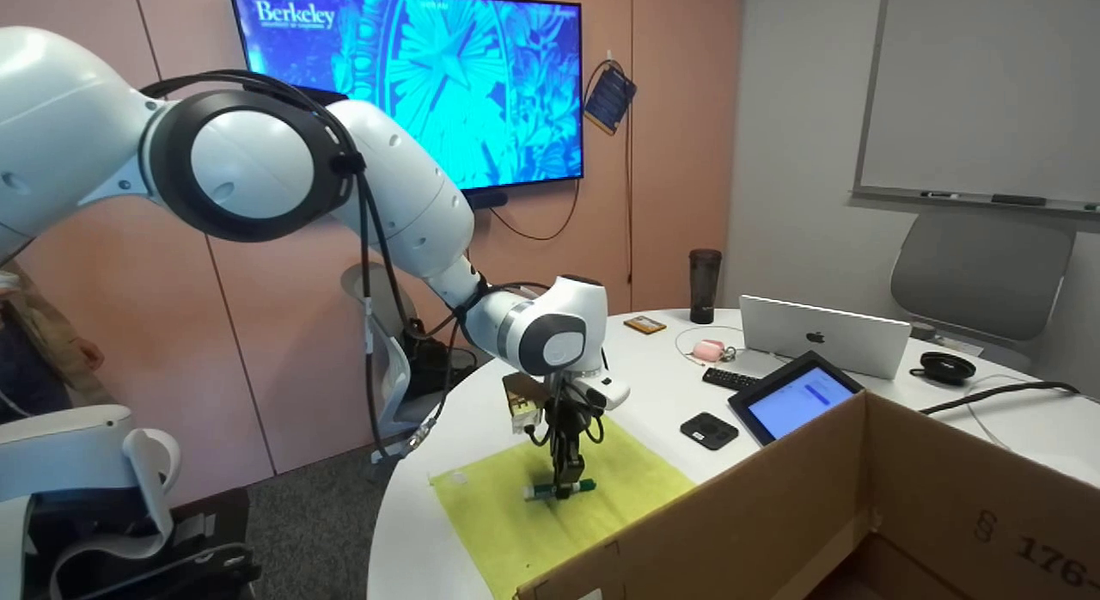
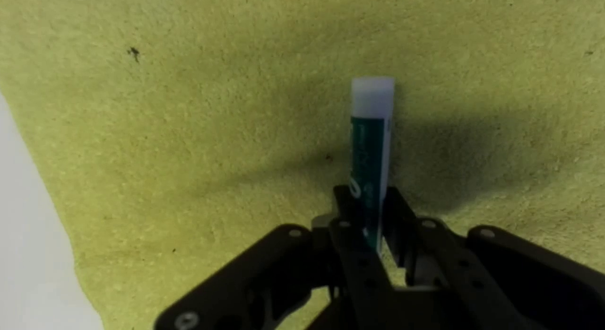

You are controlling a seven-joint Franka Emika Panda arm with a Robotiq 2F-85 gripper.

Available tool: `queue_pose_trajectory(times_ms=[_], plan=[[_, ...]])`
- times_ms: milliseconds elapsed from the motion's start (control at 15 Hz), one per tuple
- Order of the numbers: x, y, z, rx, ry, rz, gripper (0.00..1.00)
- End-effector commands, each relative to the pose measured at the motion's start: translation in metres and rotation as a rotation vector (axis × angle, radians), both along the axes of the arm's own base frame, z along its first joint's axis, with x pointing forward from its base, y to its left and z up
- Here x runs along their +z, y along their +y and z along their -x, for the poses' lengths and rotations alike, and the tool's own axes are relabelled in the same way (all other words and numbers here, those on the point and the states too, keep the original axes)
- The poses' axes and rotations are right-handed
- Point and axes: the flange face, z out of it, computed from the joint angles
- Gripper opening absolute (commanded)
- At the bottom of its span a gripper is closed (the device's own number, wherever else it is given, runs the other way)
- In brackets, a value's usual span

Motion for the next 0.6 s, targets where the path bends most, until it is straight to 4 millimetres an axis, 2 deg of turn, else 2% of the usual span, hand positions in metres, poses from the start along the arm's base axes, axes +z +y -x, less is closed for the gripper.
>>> queue_pose_trajectory(times_ms=[0, 200, 333, 533], plan=[[0.009, -0.006, 0.020, -0.016, -0.035, -0.023, 0.41], [0.023, -0.013, 0.037, -0.016, -0.066, -0.043, 0.63], [0.041, -0.018, 0.051, -0.018, -0.091, -0.069, 0.80], [0.072, -0.024, 0.068, -0.012, -0.153, -0.117, 1.00]])
